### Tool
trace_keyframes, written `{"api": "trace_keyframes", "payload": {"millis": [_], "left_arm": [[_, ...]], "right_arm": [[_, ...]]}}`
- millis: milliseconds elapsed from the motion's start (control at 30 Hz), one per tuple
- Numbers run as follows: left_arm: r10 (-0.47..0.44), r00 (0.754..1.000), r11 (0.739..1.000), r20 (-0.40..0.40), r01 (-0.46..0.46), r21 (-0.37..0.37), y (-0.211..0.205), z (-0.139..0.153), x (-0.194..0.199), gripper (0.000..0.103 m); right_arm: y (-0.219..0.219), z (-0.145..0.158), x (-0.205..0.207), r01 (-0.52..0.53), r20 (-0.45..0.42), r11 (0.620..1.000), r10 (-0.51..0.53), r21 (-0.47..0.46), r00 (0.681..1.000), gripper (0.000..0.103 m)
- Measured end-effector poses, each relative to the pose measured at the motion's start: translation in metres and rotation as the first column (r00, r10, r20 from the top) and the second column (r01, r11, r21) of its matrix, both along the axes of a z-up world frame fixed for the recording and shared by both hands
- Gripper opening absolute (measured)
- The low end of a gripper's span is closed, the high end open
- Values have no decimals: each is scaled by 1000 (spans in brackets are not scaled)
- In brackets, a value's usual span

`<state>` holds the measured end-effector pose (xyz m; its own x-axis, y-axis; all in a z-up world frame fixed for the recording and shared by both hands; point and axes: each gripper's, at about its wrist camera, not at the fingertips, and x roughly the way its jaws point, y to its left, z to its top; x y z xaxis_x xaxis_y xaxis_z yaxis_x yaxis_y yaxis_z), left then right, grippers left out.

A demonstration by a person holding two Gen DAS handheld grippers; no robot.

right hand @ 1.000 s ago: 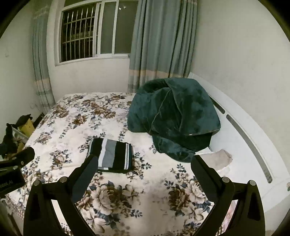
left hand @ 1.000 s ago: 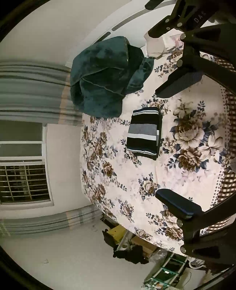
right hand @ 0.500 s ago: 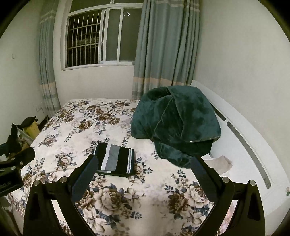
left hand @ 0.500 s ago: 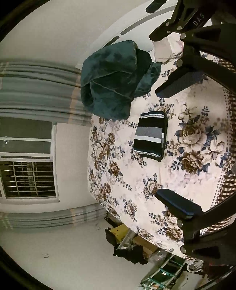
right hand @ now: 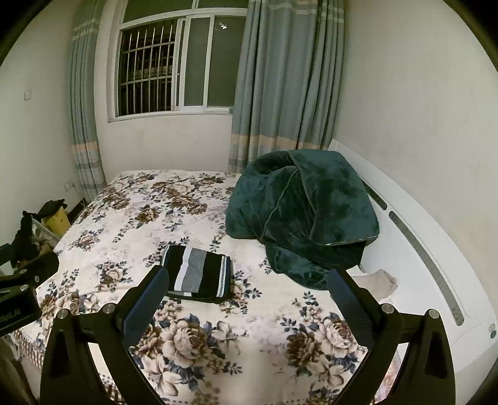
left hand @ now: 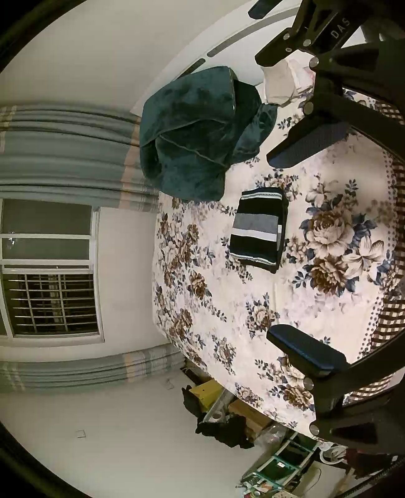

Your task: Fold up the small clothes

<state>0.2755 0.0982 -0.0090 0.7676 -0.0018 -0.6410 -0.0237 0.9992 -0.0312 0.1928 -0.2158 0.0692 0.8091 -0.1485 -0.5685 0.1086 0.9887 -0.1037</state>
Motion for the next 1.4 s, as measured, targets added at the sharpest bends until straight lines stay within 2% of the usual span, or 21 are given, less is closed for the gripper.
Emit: {"api": "trace_keyframes", "payload": {"millis": [733, 1400], "left_arm": [[11, 1000, 1000, 8, -11, 8, 8, 6, 0, 103], [27, 1000, 999, 14, -28, 24, 16, 1, -2, 103]], "right_arm": [[11, 22, 11, -24, 14, 1000, 24, 11, 1000, 103], [10, 18, 10, -40, 9, 999, 40, 17, 999, 103]]}}
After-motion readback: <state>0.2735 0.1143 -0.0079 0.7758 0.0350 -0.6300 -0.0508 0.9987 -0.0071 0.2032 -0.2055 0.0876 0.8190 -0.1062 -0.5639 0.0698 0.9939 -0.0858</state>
